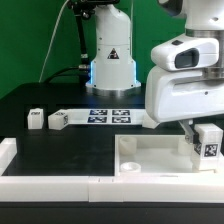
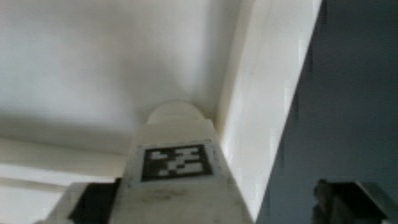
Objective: Assemble one leg
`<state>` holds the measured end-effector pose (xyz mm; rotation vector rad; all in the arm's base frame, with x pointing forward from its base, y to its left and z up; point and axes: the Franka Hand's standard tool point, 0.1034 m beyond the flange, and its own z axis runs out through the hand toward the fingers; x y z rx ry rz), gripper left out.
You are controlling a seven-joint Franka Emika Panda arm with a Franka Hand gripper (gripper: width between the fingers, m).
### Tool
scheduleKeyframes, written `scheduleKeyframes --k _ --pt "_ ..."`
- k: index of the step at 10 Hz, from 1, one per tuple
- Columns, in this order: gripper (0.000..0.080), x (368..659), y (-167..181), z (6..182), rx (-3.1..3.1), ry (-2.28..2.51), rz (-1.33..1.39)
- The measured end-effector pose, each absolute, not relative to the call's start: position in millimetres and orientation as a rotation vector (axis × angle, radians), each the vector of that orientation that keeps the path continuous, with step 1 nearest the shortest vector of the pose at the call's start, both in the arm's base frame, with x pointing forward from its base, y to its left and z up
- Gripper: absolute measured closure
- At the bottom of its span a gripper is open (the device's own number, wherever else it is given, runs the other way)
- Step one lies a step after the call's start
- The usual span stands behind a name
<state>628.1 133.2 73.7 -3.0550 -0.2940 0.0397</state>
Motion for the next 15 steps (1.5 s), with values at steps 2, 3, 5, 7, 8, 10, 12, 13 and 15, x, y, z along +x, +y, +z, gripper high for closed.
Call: scheduleKeyframes --k 2,3,5,7,8,10,12,13,15 --pt "0.0501 629.6 124.7 73.2 -3.067 -0.286 0.038" --pt "0.0501 629.6 124.7 73.2 -3.067 -0.286 0.038" --pt "0.0502 629.8 124.1 73.2 -3.067 -0.285 0.038" --pt "0.0502 629.8 123.8 73.2 -3.069 -0.263 0.039" --pt "0.0503 629.8 123.9 73.2 -3.070 -0.238 0.039" --pt "0.0503 630.0 123.2 72.2 -3.058 0.217 0.046" --pt "0.0503 632.0 122.2 71.4 -2.982 0.596 0.029" --pt "0.0503 631.9 122.1 70.7 -2.917 0.810 0.014" --pt "0.0503 629.9 125.3 69.6 -2.793 1.132 0.016"
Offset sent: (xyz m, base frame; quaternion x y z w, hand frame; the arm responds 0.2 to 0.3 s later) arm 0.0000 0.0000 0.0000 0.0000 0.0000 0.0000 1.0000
